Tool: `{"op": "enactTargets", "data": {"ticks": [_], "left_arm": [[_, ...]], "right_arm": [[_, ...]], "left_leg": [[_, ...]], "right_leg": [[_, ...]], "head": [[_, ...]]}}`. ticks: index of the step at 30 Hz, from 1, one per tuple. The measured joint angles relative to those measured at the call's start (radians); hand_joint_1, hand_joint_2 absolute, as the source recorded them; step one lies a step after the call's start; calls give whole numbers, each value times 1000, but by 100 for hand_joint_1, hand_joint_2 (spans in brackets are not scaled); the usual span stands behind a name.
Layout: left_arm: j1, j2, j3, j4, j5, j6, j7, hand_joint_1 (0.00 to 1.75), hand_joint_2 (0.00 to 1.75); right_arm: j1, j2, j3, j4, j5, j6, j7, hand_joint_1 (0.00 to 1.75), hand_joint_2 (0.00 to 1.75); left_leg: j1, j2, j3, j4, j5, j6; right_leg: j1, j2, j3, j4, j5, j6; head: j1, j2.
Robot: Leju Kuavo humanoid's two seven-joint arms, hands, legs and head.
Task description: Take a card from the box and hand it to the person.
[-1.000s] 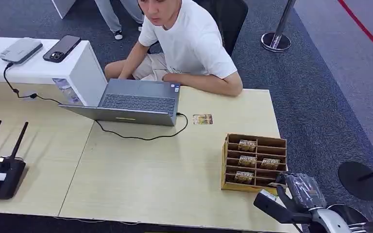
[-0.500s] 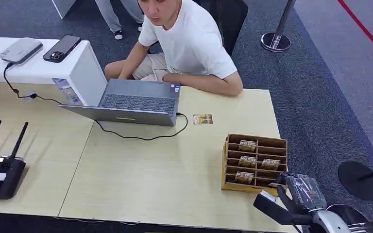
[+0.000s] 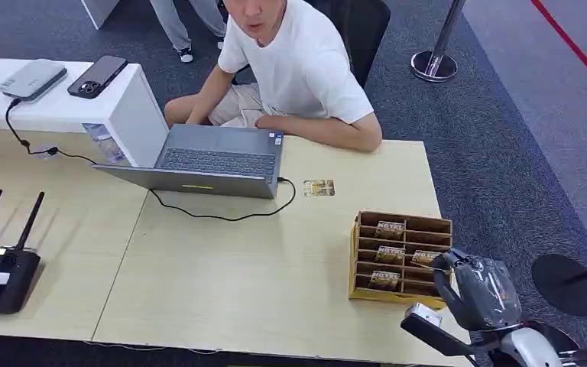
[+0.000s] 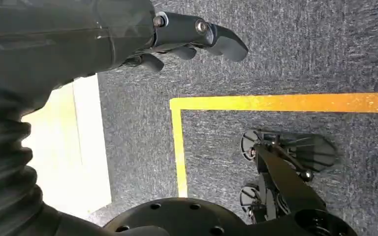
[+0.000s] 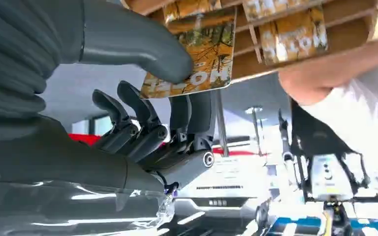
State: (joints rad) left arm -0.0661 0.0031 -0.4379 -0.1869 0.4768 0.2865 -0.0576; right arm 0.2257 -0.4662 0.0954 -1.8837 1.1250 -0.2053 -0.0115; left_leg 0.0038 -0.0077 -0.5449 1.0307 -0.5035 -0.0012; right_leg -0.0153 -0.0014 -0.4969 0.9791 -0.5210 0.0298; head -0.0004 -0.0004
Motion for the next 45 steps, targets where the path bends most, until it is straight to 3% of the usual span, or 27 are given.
{"op": "enactTargets", "data": {"ticks": [9, 14, 17, 23, 30, 45], "left_arm": [[-2, 0, 0, 0, -2, 0, -3, 0, 175], [-11, -3, -2, 0, -4, 0, 0, 0, 175], [-20, -5, -9, 0, -14, -1, 10, 0, 175], [-35, -6, -20, 0, -30, 0, 29, 0, 175], [-42, -8, -35, 0, -44, 0, 48, 0, 175], [-51, -14, -42, 0, -53, 1, 66, 0, 175]], "right_arm": [[-44, 26, 11, -2, 21, -101, -106, 155, 175], [-149, 73, 83, 77, 67, -179, -134, 155, 175], [-232, 113, 143, 157, 124, -259, -138, 155, 175], [-378, 212, 243, 323, 201, -370, -125, 155, 175], [-515, 285, 293, 496, 254, -449, -94, 155, 175], [-728, 406, 327, 843, 402, -483, -18, 155, 175]], "left_leg": [[0, 0, 0, 0, 0, 0], [1, 2, 1, 0, 0, 0], [1, 1, 1, 0, 1, 0], [1, 2, 1, 0, 1, 0], [1, 2, 1, 0, 2, 1], [1, 1, 1, 0, 2, 1]], "right_leg": [[0, 0, 0, 0, 0, 0], [1, 1, 1, 0, 1, 0], [1, 1, 1, 1, 1, 0], [1, 1, 2, 1, 1, 0], [1, 1, 1, 1, 1, 0], [1, 1, 1, 1, 2, 0]], "head": [[0, 0], [0, 0], [0, 0], [0, 0], [0, 0], [0, 0]]}}
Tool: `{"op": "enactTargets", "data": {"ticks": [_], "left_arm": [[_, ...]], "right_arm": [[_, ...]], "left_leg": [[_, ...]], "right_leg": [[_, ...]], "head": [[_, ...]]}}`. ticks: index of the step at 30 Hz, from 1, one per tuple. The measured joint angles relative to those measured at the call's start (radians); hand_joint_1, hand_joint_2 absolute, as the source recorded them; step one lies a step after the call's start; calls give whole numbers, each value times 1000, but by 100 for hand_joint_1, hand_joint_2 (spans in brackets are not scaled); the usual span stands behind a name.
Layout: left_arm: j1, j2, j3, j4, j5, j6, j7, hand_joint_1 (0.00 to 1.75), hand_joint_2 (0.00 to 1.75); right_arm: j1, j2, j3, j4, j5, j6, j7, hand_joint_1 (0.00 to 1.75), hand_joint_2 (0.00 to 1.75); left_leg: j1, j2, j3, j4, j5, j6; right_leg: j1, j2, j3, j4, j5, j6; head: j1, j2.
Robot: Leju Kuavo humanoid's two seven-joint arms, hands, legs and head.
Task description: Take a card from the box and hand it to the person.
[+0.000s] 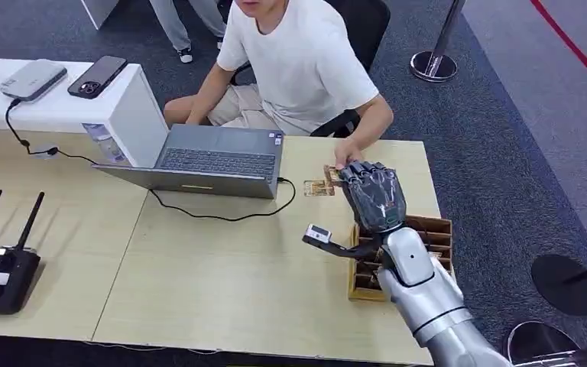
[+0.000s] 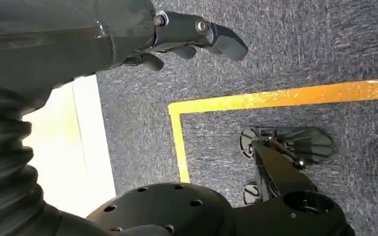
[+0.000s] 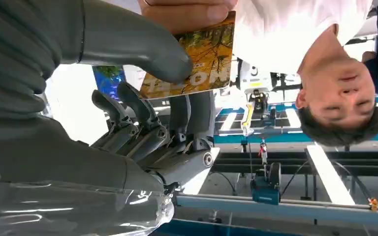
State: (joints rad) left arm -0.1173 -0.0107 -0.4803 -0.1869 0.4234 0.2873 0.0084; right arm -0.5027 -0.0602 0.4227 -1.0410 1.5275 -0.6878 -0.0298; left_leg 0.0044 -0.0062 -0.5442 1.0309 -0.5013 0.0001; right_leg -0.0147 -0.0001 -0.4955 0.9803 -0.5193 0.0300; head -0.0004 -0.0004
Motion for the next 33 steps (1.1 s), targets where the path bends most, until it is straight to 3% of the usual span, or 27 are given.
{"op": "enactTargets", "data": {"ticks": [1, 9, 10, 17, 21, 26, 33], "left_arm": [[0, 0, 0, 0, 0, 0, 0, 0, 175], [0, 0, 0, 0, 0, 19, -4, 0, 175], [0, 0, 0, 0, 4, 23, -7, 0, 0], [0, 0, 1, 0, 9, 26, -10, 0, 0], [0, 0, 1, 0, 13, 26, -10, 0, 0], [0, 0, 2, 0, 16, 26, -12, 0, 0], [1, 3, 2, 0, 20, 26, -18, 0, 0]], "right_arm": [[-9, 6, 1, 15, 3, 0, 2, 0, 175], [-53, 35, 8, 85, 11, 0, 5, 0, 175], [-56, 37, 10, 91, 10, 0, 5, 0, 175], [-73, 45, 14, 112, -38, -1, -15, 0, 175], [-73, 48, -10, 113, -164, -1, -80, 0, 175], [-73, 45, -92, 108, -477, 19, -207, 0, 175], [-65, 8, -240, 35, -939, 194, -326, 0, 175]], "left_leg": [[0, 0, 0, 0, 0, 0], [0, 0, 0, 0, 0, 0], [0, 0, 0, 0, 0, 0], [0, 0, 0, 0, 0, 0], [0, 0, 0, 0, 0, 0], [0, 0, 0, 1, 0, 0], [0, -1, -1, 3, 0, 0]], "right_leg": [[0, 0, 0, 0, 0, 0], [0, 0, 0, 0, 0, 0], [0, 0, 0, 0, 0, 0], [0, 0, 0, 0, 0, 0], [0, 0, 0, 0, 0, 0], [0, 0, 0, 0, 0, 0], [0, -1, 0, 0, 1, 1]], "head": [[0, 0], [0, 0], [0, 0], [0, 0], [0, 0], [0, 0], [0, 0]]}}
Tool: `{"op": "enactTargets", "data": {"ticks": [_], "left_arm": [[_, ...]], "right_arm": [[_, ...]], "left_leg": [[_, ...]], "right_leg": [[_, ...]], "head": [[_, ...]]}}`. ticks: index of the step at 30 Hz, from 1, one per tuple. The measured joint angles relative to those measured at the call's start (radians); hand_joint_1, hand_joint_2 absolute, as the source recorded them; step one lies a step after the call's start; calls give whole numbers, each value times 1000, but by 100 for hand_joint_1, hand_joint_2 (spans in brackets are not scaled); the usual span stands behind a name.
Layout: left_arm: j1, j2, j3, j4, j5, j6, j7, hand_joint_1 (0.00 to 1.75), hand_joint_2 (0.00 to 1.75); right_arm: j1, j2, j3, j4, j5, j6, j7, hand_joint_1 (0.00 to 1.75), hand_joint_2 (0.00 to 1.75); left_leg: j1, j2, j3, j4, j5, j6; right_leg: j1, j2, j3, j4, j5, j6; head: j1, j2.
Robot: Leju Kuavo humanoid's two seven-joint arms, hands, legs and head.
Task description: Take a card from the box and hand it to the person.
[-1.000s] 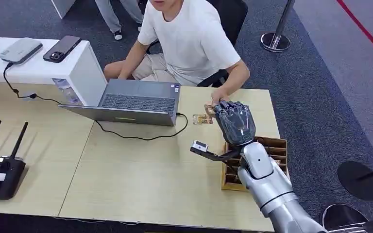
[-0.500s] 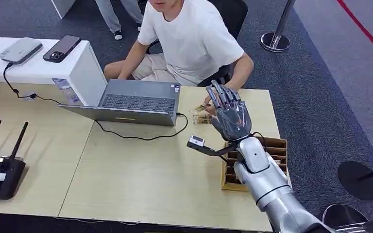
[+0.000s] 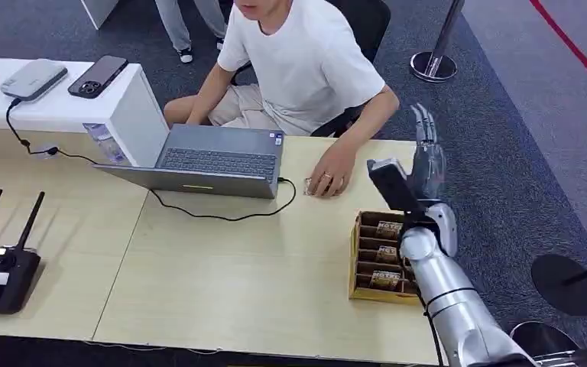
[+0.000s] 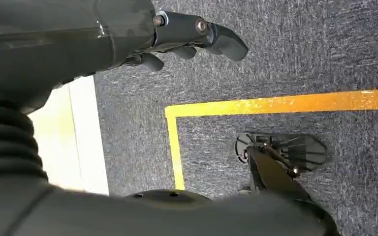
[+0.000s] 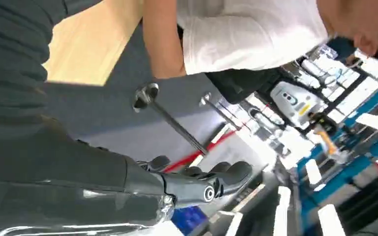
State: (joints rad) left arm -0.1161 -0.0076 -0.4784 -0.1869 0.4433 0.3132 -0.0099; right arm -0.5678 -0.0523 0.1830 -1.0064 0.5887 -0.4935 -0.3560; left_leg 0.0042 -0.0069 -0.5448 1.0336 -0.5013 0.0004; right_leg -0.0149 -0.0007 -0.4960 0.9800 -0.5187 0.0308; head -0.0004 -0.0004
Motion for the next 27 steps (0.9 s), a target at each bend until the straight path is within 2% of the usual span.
{"op": "enactTargets", "data": {"ticks": [2, 9, 14, 19, 20, 24, 27], "left_arm": [[1, 1, 0, 0, 0, 0, -3, 0, 0], [7, 13, 2, 0, 7, 5, -12, 0, 0], [16, 18, 3, 0, 10, 6, -17, 0, 0], [17, 19, 7, 0, 16, 7, -22, 0, 0], [17, 19, 8, 0, 21, 8, -26, 0, 0], [20, 19, 11, 0, 33, 10, -36, 0, 0], [27, 20, 18, 0, 42, 13, -42, 0, 0]], "right_arm": [[14, -21, -63, -37, -129, 58, -33, 0, 175], [80, -101, -286, -95, -460, 202, -105, 0, 175], [132, -156, -456, -77, -609, 257, -141, 0, 175], [172, -193, -621, 3, -772, 348, -159, 0, 175], [177, -203, -663, 31, -844, 401, -149, 0, 175], [199, -236, -806, 167, -1026, 529, -120, 0, 175], [220, -261, -887, 282, -1069, 560, -114, 0, 175]], "left_leg": [[0, -2, -1, 1, 0, 0], [0, -5, -2, 2, 0, 0], [0, -6, -3, 3, -1, 1], [0, -6, -3, 3, -1, 1], [0, -6, -3, 3, -1, 1], [0, -7, -3, 3, -1, 1], [0, -7, -4, 3, -1, 1]], "right_leg": [[0, -1, 0, 0, 0, 0], [0, -4, 0, 0, 0, 0], [0, -5, 0, -1, 0, 1], [0, -5, -1, -1, 0, 1], [0, -5, -1, -1, 0, 1], [0, -6, 0, -1, 0, 1], [0, -5, -1, -1, 0, 1]], "head": [[0, 0], [0, 0], [0, 0], [0, 0], [0, 0], [0, 0], [0, 0]]}}
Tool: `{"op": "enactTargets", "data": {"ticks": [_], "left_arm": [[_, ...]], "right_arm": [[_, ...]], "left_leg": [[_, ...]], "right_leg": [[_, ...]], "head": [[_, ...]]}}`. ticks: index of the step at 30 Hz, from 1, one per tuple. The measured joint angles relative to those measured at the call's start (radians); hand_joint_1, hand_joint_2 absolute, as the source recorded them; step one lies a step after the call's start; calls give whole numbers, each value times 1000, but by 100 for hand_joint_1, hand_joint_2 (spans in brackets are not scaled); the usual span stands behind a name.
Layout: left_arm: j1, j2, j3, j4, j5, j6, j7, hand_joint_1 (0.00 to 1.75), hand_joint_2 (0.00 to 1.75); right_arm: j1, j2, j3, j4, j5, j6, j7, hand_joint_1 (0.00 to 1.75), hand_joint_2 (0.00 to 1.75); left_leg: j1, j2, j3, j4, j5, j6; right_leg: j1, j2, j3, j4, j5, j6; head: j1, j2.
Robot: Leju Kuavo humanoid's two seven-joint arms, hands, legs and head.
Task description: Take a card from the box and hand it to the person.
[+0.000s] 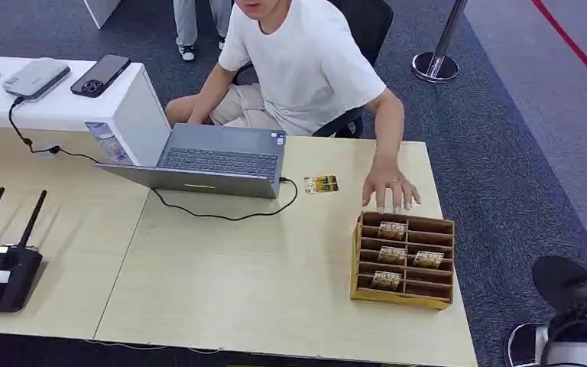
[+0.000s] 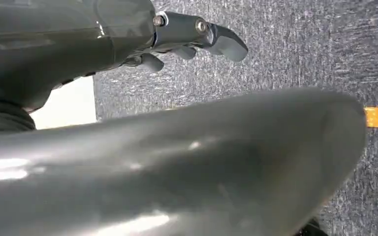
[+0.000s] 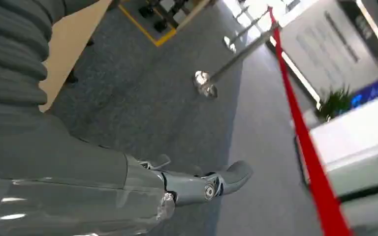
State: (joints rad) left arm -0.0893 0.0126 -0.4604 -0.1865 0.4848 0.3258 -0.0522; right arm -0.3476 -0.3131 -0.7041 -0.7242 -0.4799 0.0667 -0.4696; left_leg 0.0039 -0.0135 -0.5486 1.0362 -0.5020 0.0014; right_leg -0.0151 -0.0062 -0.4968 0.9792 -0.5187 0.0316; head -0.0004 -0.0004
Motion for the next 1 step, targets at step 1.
{"op": "enactTargets", "data": {"ticks": [1], "left_arm": [[2, 0, 3, 0, 3, 0, -4, 0, 0]], "right_arm": [[11, -7, -19, 32, -7, 12, 3, 0, 175]], "left_leg": [[0, 0, 0, 0, 0, 0]], "right_leg": [[0, 0, 0, 0, 0, 0]], "head": [[0, 0]]}}
